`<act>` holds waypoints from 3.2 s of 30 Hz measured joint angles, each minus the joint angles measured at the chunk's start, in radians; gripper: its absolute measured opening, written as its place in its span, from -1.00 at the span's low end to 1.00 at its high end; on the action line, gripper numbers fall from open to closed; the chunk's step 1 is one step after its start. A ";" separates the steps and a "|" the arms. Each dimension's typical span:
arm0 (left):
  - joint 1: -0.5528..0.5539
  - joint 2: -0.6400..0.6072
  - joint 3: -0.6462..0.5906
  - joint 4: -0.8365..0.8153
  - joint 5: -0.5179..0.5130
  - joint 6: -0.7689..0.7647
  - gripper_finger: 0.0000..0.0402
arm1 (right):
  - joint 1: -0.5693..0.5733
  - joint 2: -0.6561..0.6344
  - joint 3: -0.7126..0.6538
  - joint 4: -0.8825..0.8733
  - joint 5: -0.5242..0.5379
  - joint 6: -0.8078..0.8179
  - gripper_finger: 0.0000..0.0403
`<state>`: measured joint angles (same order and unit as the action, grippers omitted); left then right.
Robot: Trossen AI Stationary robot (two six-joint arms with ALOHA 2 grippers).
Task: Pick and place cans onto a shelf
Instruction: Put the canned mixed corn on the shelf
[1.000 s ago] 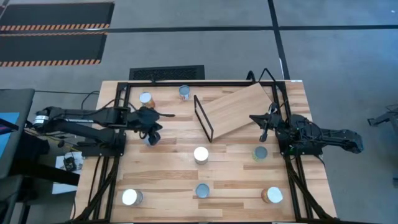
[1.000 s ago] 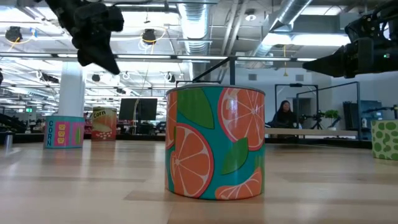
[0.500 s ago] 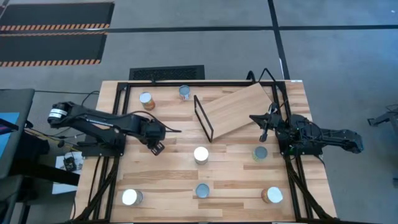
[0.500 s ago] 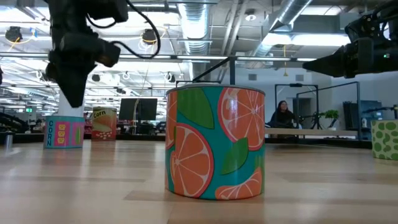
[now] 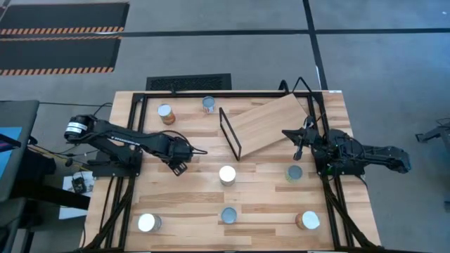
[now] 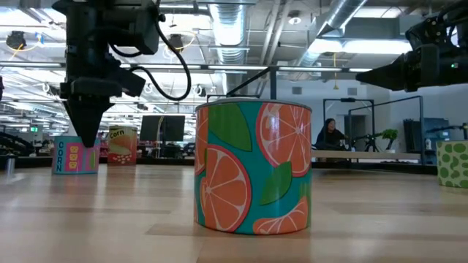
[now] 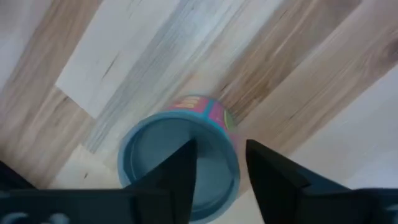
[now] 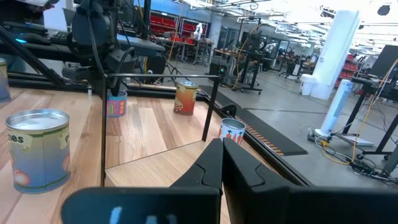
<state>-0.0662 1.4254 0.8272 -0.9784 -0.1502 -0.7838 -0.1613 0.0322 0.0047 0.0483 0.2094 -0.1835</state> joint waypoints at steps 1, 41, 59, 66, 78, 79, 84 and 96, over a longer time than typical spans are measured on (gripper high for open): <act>-0.002 0.000 0.000 -0.001 -0.001 0.010 -0.44 | 0.000 0.000 0.000 0.000 0.000 0.000 -0.88; 0.239 0.538 1.419 -0.081 0.149 0.816 -1.00 | 0.000 0.000 0.000 0.000 -0.001 0.000 -0.88; 0.340 0.873 1.497 -0.131 0.076 0.873 -1.00 | 0.002 0.000 0.000 0.000 -0.002 0.000 -0.88; 0.347 0.870 1.489 -0.152 0.067 0.879 -1.00 | 0.002 0.000 0.000 0.000 -0.002 0.000 -0.88; 0.349 0.869 1.475 -0.175 0.100 0.909 -0.99 | 0.002 0.000 0.000 0.000 -0.002 0.000 -0.88; 0.349 0.868 1.476 -0.174 0.102 0.913 -0.99 | 0.002 0.000 0.000 0.000 -0.002 0.000 -0.88; 0.355 0.868 1.476 -0.175 0.114 0.906 -0.99 | 0.002 0.000 0.000 0.000 -0.002 0.000 -0.88; 0.389 0.868 1.476 -0.170 0.236 1.400 -0.99 | 0.002 0.000 0.000 0.000 -0.002 0.000 -0.88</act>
<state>0.3227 2.2936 2.3028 -1.1480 0.0861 0.6159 -0.1589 0.0326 0.0047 0.0483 0.2077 -0.1836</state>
